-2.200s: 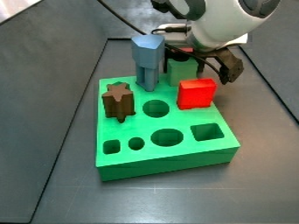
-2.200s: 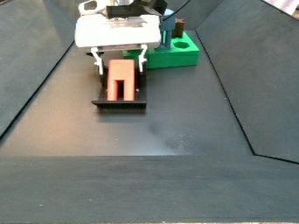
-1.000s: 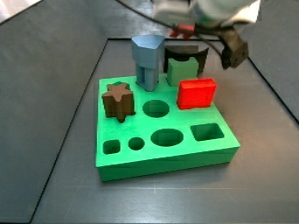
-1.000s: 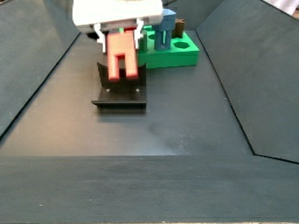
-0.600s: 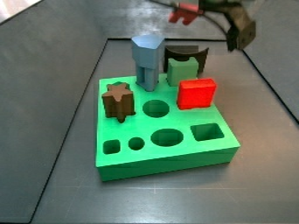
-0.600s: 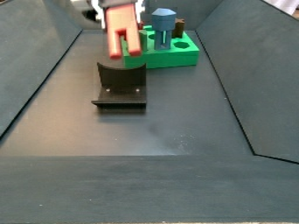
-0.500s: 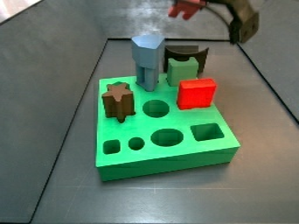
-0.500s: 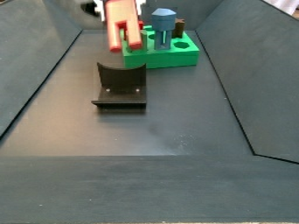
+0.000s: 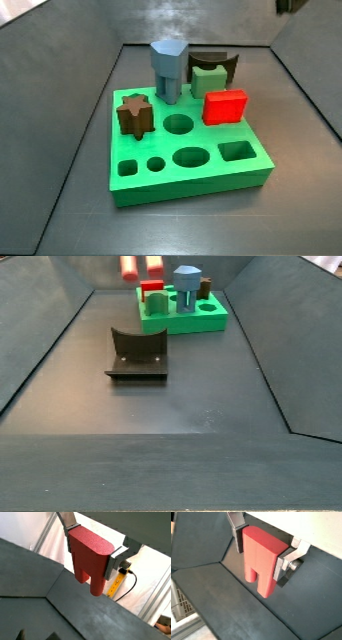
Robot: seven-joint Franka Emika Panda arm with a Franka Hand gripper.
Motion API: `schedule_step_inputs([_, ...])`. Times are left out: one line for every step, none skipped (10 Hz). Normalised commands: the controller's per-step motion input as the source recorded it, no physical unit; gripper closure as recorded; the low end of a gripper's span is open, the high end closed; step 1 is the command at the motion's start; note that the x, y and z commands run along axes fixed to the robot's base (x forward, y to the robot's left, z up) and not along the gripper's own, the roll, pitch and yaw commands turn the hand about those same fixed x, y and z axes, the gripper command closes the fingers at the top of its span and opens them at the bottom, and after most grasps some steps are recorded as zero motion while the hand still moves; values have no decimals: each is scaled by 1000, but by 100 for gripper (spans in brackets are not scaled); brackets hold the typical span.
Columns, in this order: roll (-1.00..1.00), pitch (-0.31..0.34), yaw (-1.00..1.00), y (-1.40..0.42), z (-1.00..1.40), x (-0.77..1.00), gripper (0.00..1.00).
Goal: Pick up the square-circle object. Move up. Rotate the square-circle object. Place the square-circle object on the fixture. Regrasp the square-circle object. Move to above the board. Insert the square-circle object.
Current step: Move to above the board.
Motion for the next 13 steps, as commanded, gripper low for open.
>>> schedule_step_inputs([-29, 25, 45, -54, 1000, 4, 100])
schedule_step_inputs([-29, 37, 37, -51, 954, 6, 100])
schedule_step_inputs([-30, 60, 30, -39, 729, 15, 100])
schedule_step_inputs([-31, 81, 31, -31, 560, 20, 100])
schedule_step_inputs([-32, 103, 33, -31, 390, 25, 100])
schedule_step_inputs([-35, 120, 42, -29, 222, 33, 100])
schedule_step_inputs([-1000, -73, -8, -1000, 129, -461, 100])
schedule_step_inputs([-1000, -86, -5, -1000, 145, -467, 100])
schedule_step_inputs([-1000, -95, -9, -1000, 151, -495, 100])
schedule_step_inputs([-1000, -101, -14, -1000, 135, -501, 100])
schedule_step_inputs([-1000, -107, -22, -1000, 135, -514, 100])
schedule_step_inputs([-1000, -110, -29, -1000, 144, -529, 100])
schedule_step_inputs([-1000, -115, -36, -1000, 138, -553, 100])
